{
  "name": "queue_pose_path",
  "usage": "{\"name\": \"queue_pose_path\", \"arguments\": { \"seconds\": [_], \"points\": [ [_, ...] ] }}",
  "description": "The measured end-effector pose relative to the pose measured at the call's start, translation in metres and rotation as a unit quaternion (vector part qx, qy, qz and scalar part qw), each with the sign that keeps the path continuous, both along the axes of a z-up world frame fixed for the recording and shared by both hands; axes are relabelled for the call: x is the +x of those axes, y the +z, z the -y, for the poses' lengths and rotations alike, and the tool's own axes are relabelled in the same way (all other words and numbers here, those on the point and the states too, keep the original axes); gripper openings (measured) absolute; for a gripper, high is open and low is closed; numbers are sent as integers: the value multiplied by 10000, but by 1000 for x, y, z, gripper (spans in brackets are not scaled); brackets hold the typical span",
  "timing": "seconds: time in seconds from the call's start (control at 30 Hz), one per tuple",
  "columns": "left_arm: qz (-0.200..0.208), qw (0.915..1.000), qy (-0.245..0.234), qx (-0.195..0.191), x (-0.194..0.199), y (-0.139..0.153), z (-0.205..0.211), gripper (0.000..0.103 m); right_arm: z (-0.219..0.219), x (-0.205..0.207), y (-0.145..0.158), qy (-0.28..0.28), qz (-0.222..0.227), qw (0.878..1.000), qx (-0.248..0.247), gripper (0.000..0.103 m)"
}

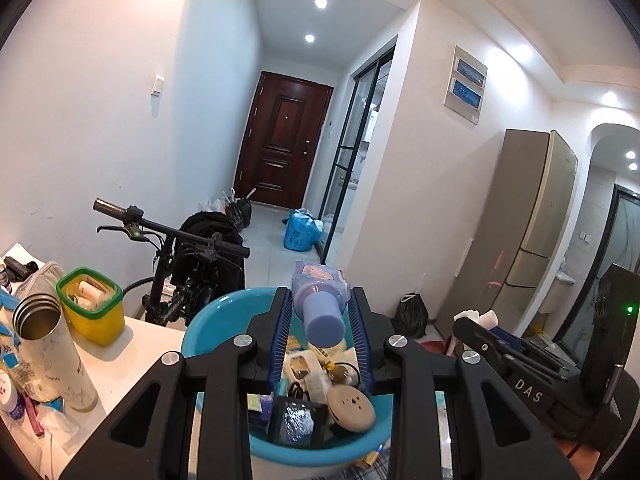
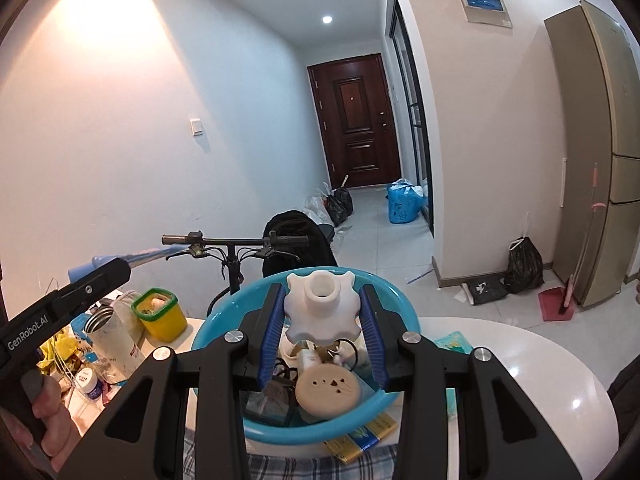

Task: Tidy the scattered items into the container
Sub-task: 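Lower the blue tube and white knob into the basin with both grippers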

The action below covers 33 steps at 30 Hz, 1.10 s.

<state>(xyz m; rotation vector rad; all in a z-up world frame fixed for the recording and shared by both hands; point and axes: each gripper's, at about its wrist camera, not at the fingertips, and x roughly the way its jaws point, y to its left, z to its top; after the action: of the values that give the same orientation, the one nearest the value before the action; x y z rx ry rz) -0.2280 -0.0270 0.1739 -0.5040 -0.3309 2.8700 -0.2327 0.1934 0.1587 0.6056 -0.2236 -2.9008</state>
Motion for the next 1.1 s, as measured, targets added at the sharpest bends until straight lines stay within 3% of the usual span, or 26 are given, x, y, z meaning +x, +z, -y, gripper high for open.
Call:
{"name": "queue_pose_path", "arguments": {
  "seconds": [0.2,0.6,1.1],
  "points": [
    [114,9994,-6,-327,-23,-13,-9,31,5,-18,-11,39,56,10000,-37,36],
    [570,9978,-29,-336,-54,-45,-8,31,0,-45,-46,33,422,9991,-41,36],
    [1181,9919,-37,-468,-89,-89,-17,31,18,-63,-78,42,772,9965,320,36]
  ]
}}
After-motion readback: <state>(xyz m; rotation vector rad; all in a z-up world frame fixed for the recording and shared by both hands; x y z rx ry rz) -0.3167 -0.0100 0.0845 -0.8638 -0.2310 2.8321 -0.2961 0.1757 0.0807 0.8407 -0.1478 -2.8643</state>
